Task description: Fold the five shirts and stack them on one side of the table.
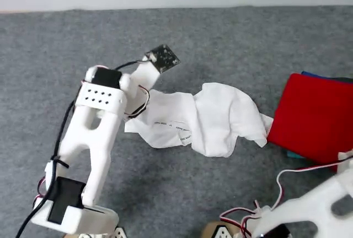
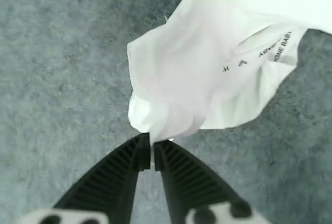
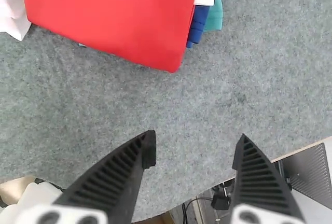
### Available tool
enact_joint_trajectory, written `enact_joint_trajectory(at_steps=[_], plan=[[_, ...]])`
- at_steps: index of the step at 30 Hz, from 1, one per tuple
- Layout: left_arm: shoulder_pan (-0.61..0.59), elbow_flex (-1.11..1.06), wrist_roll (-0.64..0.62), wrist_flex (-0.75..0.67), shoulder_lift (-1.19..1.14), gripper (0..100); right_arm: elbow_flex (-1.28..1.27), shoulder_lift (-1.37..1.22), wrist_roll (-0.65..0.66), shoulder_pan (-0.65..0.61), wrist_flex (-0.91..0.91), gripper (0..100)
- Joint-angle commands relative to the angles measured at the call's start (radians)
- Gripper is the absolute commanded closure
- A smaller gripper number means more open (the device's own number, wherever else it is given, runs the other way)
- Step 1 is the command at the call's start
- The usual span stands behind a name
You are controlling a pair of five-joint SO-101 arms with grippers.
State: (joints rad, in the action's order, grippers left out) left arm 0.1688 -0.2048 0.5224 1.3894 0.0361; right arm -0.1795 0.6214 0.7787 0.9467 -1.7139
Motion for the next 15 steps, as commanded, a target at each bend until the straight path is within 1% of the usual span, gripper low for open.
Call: enact_joint_trajectory(at_steps=[1, 3, 5, 7, 10, 15], plan=[[-0.006, -0.019, 0.009, -0.049, 0.041, 95, 0.006, 0.019, 0.003, -0.008, -0.007, 74.5], [-0.017, -0.019, 0.009, -0.051, 0.043, 87, 0.006, 0.018, 0.008, -0.008, -0.007, 74.5], [-0.041, -0.019, 0.009, -0.060, 0.043, 82, 0.005, 0.018, 0.008, -0.008, -0.007, 74.5], [-0.069, -0.016, 0.014, -0.075, 0.043, 81, 0.005, 0.018, 0.008, -0.008, -0.007, 74.5], [-0.118, -0.016, 0.077, -0.078, 0.043, 81, 0.005, 0.018, 0.008, -0.008, -0.007, 74.5], [-0.180, -0.022, 0.107, -0.077, 0.041, 81, -0.051, 0.018, 0.008, -0.008, -0.001, 74.5]])
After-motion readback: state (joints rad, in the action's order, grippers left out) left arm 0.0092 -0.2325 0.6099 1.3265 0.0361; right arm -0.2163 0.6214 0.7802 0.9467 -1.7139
